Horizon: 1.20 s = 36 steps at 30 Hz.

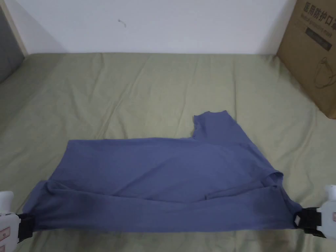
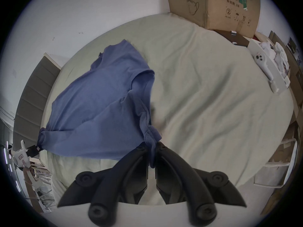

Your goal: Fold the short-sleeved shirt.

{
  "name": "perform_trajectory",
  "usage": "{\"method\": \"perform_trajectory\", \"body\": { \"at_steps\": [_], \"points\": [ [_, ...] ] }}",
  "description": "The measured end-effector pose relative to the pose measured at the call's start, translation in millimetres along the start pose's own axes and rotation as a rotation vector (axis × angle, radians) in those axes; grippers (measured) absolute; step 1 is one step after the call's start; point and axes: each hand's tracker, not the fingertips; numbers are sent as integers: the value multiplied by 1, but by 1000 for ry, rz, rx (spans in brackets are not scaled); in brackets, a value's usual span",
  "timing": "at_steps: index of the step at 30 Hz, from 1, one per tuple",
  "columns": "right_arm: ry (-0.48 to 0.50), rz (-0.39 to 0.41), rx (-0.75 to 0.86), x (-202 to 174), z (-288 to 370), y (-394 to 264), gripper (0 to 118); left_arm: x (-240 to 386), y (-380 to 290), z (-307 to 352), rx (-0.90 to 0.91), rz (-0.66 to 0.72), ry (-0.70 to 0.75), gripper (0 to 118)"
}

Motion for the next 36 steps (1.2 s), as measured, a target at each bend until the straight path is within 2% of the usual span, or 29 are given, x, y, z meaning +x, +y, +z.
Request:
{"method": "perform_trajectory", "body": {
  "at_steps": [2, 4, 6, 9, 10, 11, 12, 13, 14, 17, 18, 19, 20, 21, 22, 24, 27, 29, 31, 34, 35, 36],
  "points": [
    [-19, 14, -9, 6, 11, -18, 8, 0, -14, 10, -20, -43, 29, 7],
    [-21, -20, -34, 13, 15, -43, 8, 0, -36, 20, -37, -64, 36, 7],
    [-36, -20, -65, 18, 14, -69, 8, -2, -56, 22, -66, -94, 49, 7],
    [-32, -34, -94, 20, 8, -99, 8, -6, -75, 14, -89, -75, 60, 10],
    [-5, -37, -79, 29, 2, -102, 11, -6, -78, 13, -92, -61, 59, 23],
    [1, -38, -73, 28, 3, -105, 27, -4, -78, 14, -94, -61, 58, 44],
    [-24, -30, -72, 25, 5, -103, 65, -3, -77, 15, -99, -70, 86, 76],
    [-66, -18, -50, 23, 8, -101, 83, -7, -75, 13, -92, -83, 100, 92],
    [-71, -15, -38, 24, 11, -98, 83, -9, -73, 18, -77, -79, 91, 98],
    [-34, -40, 34, 20, 30, -81, 83, -6, -56, 41, 12, 6, 24, 95],
    [-18, -41, 64, 17, 36, -76, 77, -5, -51, 46, 40, 23, 9, 84],
    [-6, -37, 92, 13, 43, -69, 64, -2, -45, 54, 93, 22, -10, 65],
    [-7, -23, 116, 8, 49, -63, 41, 2, -40, 59, 134, 17, -23, 40],
    [-6, -3, 144, 3, 53, -59, 10, 11, -34, 65, 152, 16, -27, 8],
    [-15, 12, 161, -4, 57, -55, 8, 17, -29, 66, 161, 11, -26, 2],
    [-21, 15, 160, -11, 52, -50, 4, 26, -27, 62, 217, 36, -17, 1],
    [-6, 0, 138, -18, 34, -47, 0, 44, -24, 49, 171, 31, -25, 0],
    [13, 17, 127, -21, 27, -38, 0, 48, -23, 37, 160, 17, -41, 0],
    [25, 38, 118, -25, 24, -19, 0, 53, -16, 28, 131, -36, -39, 0],
    [77, 20, 155, -28, 18, 23, 0, 59, -1, 22, 130, -52, -24, 0],
    [93, 13, 160, -28, 12, 42, 1, 59, 3, 18, 132, -47, -27, 0],
    [101, 9, 160, -29, 5, 58, 18, 59, 7, 15, 132, -39, -36, 0]
  ]
}}
